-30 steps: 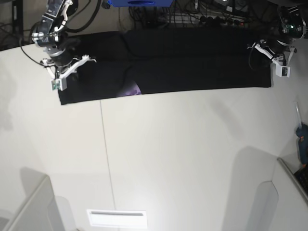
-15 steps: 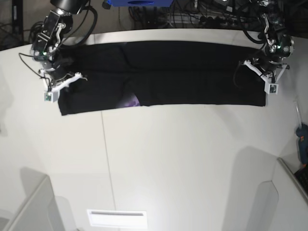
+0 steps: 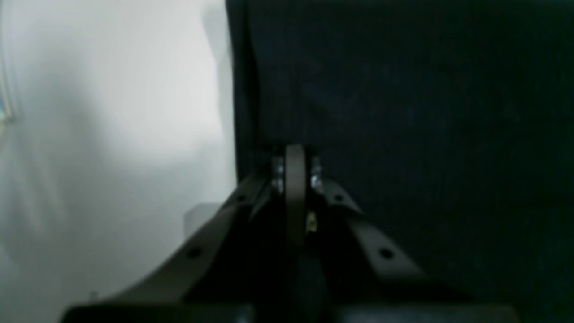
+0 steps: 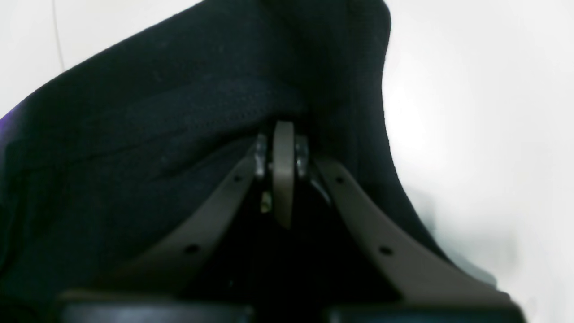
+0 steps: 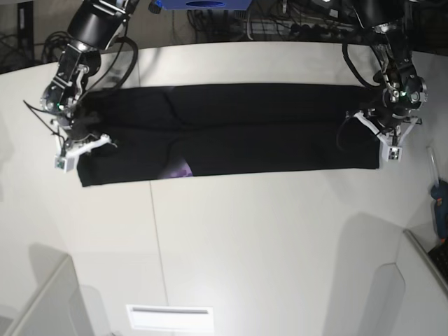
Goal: Fold the T-shirt properly
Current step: 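Grasp the strip's edge with both grippers and slide it across the table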
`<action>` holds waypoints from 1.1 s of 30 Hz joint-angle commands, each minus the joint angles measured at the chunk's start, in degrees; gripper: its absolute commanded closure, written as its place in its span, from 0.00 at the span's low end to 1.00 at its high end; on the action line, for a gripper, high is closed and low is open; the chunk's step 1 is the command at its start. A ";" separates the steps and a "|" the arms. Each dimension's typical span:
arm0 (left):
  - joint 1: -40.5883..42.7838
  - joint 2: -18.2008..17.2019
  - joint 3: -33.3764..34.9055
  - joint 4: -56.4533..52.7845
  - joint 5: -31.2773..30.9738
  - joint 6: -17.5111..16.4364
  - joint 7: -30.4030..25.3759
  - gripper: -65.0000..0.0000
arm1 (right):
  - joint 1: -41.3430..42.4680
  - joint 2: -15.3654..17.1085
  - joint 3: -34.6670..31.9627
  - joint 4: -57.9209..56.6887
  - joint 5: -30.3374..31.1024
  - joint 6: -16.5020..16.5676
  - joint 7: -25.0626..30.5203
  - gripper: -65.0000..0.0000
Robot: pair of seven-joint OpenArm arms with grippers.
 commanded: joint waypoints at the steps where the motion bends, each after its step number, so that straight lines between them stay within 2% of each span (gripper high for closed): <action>1: -1.21 -0.76 -0.76 1.44 -0.69 0.19 1.13 1.00 | 0.86 0.54 -0.03 1.76 0.27 -0.29 0.87 1.00; 3: -1.83 -0.76 -0.85 3.29 -0.86 0.19 3.68 1.00 | 0.42 0.18 -0.12 4.40 0.27 -0.20 0.69 1.00; 8: 0.19 -0.32 -4.54 13.31 -2.01 -0.08 4.47 1.00 | -2.48 -2.37 -0.12 13.19 0.44 -0.11 0.60 1.00; 10: 1.60 -0.67 -6.30 16.74 -5.52 -0.08 6.05 1.00 | -3.88 -3.42 -0.21 16.53 0.44 -0.03 0.60 1.00; 15: 4.85 -0.85 -15.27 17.44 -21.35 -0.08 8.34 1.00 | -7.66 -4.48 -1.44 25.06 0.44 0.06 0.60 1.00; 18: 5.64 -0.94 -18.70 15.68 -24.07 -0.08 8.25 1.00 | -10.83 -4.21 -4.87 28.22 0.44 0.06 0.78 1.00; 22: 5.64 -0.67 -19.93 13.40 -24.42 -0.08 8.25 0.48 | -12.85 -4.21 -7.77 29.45 0.44 0.06 0.87 1.00; 24: 5.38 -0.76 -19.75 11.20 -24.42 -0.16 8.16 0.30 | -13.03 -4.39 -8.82 29.45 0.44 0.06 0.87 1.00; 25: 5.20 -0.76 -19.58 9.71 -24.42 -0.16 8.07 0.25 | -13.38 -4.39 -9.26 29.45 0.44 0.06 0.87 1.00; 33: 0.90 -0.85 -19.05 -1.28 -24.42 -0.16 8.07 0.27 | -13.73 -4.56 -10.32 29.45 0.44 0.06 0.87 1.00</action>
